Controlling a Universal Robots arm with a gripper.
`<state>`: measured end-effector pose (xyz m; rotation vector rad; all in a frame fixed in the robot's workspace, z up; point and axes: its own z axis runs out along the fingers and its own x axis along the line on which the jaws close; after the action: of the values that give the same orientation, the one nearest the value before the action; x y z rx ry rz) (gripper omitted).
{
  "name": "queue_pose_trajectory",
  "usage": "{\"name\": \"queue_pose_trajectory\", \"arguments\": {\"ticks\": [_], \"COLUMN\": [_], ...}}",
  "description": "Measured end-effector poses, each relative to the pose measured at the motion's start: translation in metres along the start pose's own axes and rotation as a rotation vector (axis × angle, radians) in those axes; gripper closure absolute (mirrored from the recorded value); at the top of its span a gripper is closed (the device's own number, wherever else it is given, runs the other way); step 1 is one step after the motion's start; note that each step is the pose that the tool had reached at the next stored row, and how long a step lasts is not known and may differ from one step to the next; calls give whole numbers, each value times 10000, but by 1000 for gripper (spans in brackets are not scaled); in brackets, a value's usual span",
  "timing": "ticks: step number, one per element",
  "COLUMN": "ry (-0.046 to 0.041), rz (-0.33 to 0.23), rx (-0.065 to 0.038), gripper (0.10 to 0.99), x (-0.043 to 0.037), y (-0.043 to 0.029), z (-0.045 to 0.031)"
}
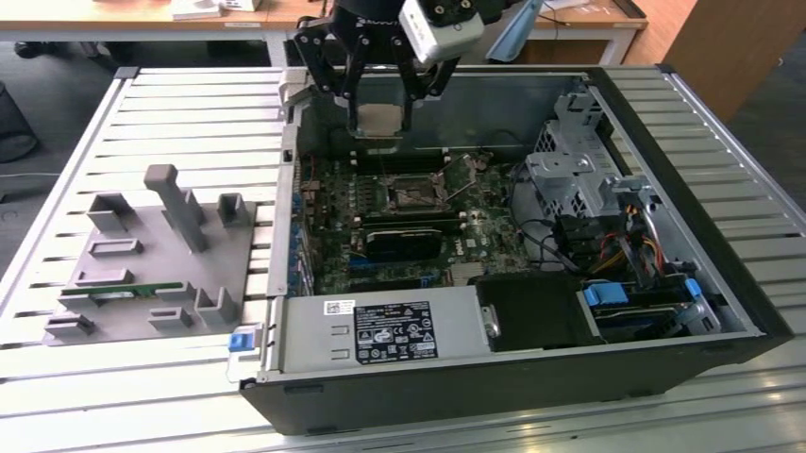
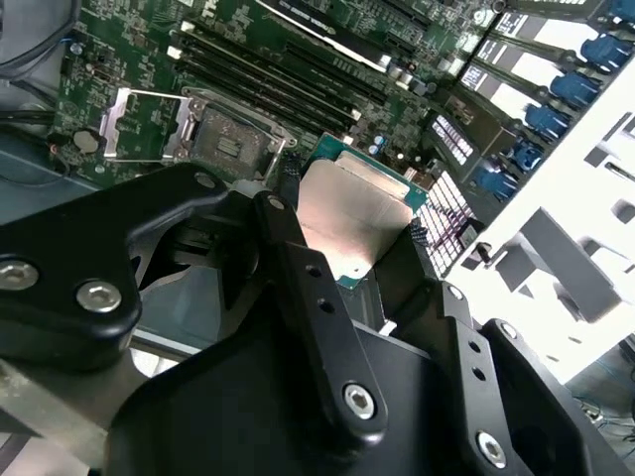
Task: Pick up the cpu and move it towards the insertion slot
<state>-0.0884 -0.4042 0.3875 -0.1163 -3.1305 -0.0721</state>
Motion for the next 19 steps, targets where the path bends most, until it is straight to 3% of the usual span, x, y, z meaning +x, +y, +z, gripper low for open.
{"name": "queue_pose_trajectory", "arguments": {"ticks": [19], "ry": [-1], "rz": [-1], "rx": [0], "gripper": [537], "x": [-216], "y": [183], "z": [8]}}
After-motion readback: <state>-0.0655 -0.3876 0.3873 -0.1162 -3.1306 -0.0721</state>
